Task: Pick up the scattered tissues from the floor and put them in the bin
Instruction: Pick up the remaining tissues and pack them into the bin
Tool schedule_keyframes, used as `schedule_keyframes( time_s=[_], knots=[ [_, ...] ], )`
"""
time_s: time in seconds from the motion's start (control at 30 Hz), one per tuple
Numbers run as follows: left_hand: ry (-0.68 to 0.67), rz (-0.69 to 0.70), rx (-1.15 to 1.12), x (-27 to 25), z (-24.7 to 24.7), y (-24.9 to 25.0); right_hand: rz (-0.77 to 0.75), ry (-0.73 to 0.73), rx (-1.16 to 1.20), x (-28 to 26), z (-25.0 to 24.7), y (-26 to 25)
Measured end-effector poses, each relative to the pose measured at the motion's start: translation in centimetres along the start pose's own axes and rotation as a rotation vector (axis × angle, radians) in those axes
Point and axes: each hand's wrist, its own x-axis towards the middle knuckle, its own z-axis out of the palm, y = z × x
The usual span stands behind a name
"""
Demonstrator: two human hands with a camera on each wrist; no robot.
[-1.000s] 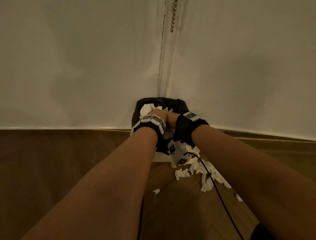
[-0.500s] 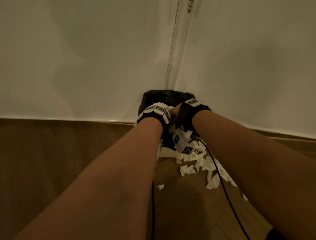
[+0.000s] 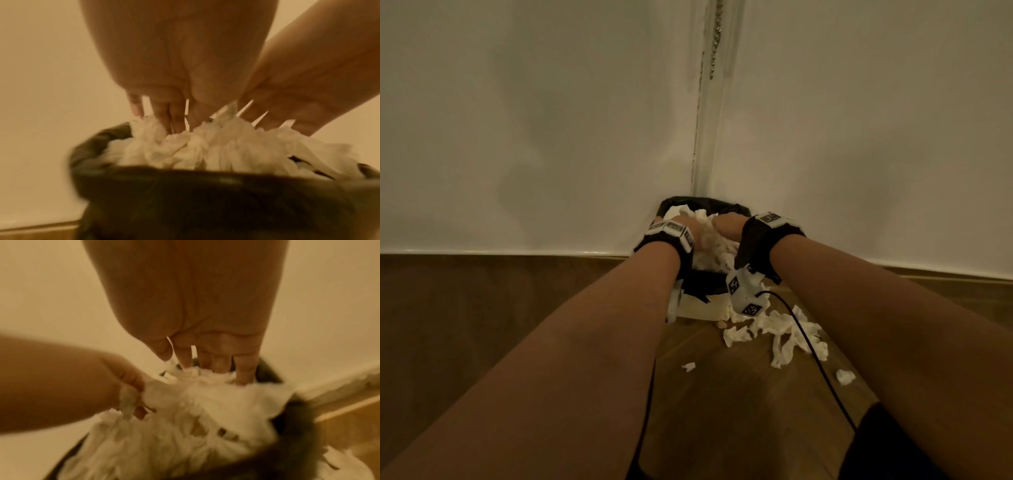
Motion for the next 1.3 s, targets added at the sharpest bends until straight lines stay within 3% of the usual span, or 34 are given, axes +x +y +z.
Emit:
schedule_keyframes(
  time_s=[0.07, 0.17, 0.3, 0.43, 0.5, 0.57, 0.67, 0.73, 0.83, 0.9, 0.97, 1.17, 1.3],
  knots=[
    [0.023, -0.075, -0.187, -1.5, 0.2, -0.5, 0.009, 0.06, 0.072, -1.7, -0.9, 0.0],
    [0.269, -0.099, -0.389, -4.1, 1.4, -0.7, -0.03, 0.175, 0.124, -3.8, -2.4, 1.1],
    [0.514, -0.102, -0.44, -6.1, 3.2, 0.5, -0.011, 0.369, 0.124, -5.7, -3.0, 4.2],
    [0.504, -0.191, -0.59, -8.1, 6.7, 1.9, 0.104, 0.271, 0.135, -6.7, -0.2, 6.9],
    [0.514, -0.279, -0.67, -9.2, 9.3, 2.9, 0.183, 0.25, 0.282, -6.8, 1.8, 8.9],
    [0.58, -0.367, -0.724, -9.4, 10.5, 2.7, 0.147, 0.277, 0.353, -6.4, 3.6, 9.7],
    [0.62, -0.435, -0.926, -9.0, 10.8, 2.7, 0.045, 0.184, 0.426, -6.7, 5.6, 9.8],
    [0.551, -0.502, -1.066, -8.5, 11.4, 2.9, 0.01, 0.169, 0.486, -6.2, 6.5, 10.1],
    [0.312, -0.577, -1.064, -8.1, 14.0, 3.4, 0.037, 0.178, 0.661, -5.4, 7.2, 10.5],
    [0.04, -0.451, -0.867, -7.9, 16.3, 4.0, 0.031, 0.191, 0.744, -4.8, 7.4, 10.6],
    [-0.119, -0.328, -0.715, -7.9, 18.9, 4.8, 0.018, 0.198, 0.789, -4.4, 7.6, 10.8],
    [-0.278, -0.186, -0.619, -8.0, 25.1, 6.2, -0.048, 0.271, 0.831, -2.3, 9.6, 13.5],
    [-0.3, -0.148, -0.556, -7.4, 26.5, 6.7, -0.065, 0.362, 0.547, -0.9, 11.5, 16.0]
  ],
)
